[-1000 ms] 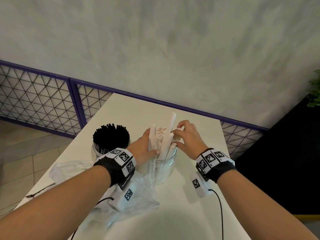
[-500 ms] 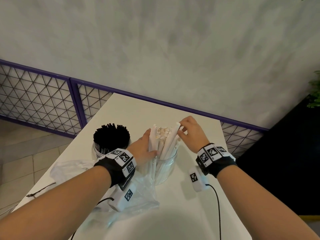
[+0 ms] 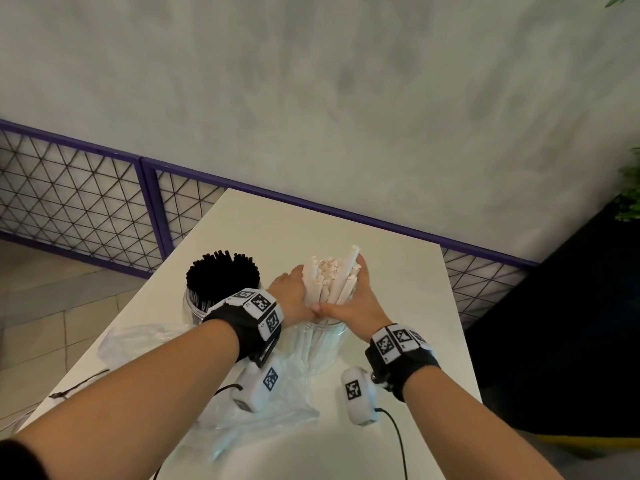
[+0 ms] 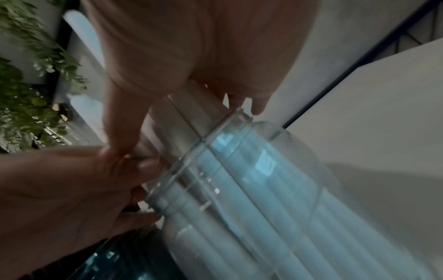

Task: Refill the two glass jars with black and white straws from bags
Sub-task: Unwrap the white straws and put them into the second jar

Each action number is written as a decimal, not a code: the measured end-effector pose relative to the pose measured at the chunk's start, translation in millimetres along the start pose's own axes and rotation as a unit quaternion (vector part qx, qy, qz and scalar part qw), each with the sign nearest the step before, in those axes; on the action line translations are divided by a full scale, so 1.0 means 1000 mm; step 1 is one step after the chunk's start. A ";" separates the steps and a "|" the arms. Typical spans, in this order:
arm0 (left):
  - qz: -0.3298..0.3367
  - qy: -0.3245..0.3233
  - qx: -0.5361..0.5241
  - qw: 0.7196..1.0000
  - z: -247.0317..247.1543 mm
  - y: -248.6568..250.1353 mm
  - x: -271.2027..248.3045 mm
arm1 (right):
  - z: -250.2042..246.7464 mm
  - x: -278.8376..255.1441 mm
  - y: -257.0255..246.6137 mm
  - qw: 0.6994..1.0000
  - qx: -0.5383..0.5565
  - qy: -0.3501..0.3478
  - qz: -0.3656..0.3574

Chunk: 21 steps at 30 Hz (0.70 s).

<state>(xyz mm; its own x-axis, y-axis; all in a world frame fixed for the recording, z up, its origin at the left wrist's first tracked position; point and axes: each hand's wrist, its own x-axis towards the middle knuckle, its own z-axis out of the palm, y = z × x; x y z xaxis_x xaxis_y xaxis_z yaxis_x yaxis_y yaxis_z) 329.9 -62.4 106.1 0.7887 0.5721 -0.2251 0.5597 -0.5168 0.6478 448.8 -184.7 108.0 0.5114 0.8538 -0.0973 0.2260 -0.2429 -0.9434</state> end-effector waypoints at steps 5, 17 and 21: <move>0.048 0.050 -0.080 0.994 0.002 0.007 -0.011 | 0.007 -0.002 0.002 0.994 0.028 0.071 -0.076; 0.036 0.033 -0.063 0.997 -0.007 0.008 -0.025 | -0.001 -0.009 0.002 0.976 -0.147 0.064 -0.145; 0.020 0.044 -0.018 0.999 -0.007 0.008 -0.027 | 0.005 -0.007 0.004 0.965 -0.208 0.049 -0.150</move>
<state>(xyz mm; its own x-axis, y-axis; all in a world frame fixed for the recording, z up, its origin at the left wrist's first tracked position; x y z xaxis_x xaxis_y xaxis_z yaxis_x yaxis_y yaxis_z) 311.4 -77.3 122.5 0.7842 0.6056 -0.1351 0.5175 -0.5182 0.6809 442.0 -189.2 103.1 0.4419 0.8722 0.2096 0.6791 -0.1726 -0.7135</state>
